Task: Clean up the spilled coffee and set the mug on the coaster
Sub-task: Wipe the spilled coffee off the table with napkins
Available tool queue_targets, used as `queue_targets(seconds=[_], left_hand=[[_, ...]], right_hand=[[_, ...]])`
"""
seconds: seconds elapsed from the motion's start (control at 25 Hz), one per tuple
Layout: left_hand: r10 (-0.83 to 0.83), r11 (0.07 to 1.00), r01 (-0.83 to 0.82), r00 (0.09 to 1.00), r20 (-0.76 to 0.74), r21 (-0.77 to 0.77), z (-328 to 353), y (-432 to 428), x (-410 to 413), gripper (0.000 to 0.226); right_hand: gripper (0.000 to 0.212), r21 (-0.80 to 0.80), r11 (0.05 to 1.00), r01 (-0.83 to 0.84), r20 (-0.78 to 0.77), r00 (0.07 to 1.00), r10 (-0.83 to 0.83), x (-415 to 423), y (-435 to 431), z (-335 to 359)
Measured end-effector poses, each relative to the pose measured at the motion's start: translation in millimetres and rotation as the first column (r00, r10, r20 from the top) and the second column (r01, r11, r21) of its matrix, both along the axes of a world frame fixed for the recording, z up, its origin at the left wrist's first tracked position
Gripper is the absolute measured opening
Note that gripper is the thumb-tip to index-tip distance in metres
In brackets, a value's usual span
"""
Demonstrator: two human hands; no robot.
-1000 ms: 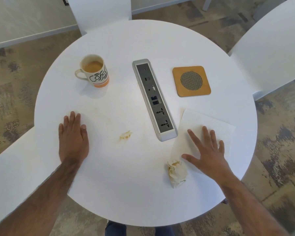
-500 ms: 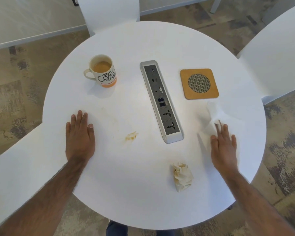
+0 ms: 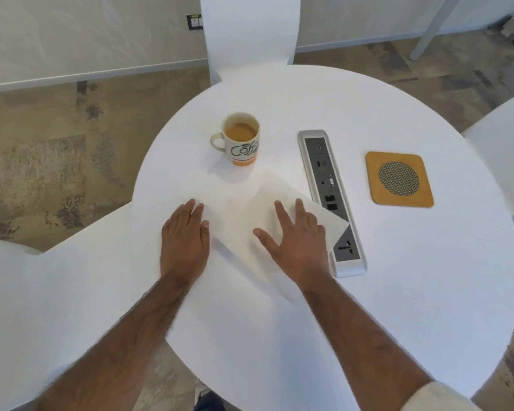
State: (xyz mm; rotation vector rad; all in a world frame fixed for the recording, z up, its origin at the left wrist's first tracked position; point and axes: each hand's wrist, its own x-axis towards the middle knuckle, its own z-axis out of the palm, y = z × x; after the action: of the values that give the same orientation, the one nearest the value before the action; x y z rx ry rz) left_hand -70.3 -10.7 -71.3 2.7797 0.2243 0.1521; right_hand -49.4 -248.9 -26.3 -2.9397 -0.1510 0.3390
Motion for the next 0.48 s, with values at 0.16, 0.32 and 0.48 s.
queue_targets(seconds=[0.16,0.32,0.48], left_hand=[[-0.007,0.998,0.007,1.000,0.000,0.056,-4.5,14.4,2.2,0.053],[-0.003,0.991,0.000,1.000,-0.021,-0.131,-8.0,19.5,2.5,0.060],[0.126,0.802,-0.051,0.988,0.085,-0.595,5.5,25.9,-1.6,0.056]], right_hand=[[0.097,-0.038,0.999,0.021,0.001,1.000,-0.021,13.5,15.9,-24.6],[0.110,-0.045,0.999,0.020,0.040,0.999,-0.018,13.0,46.0,-37.2],[0.107,-0.009,0.999,-0.046,0.059,0.997,0.046,22.7,90.0,-35.8]])
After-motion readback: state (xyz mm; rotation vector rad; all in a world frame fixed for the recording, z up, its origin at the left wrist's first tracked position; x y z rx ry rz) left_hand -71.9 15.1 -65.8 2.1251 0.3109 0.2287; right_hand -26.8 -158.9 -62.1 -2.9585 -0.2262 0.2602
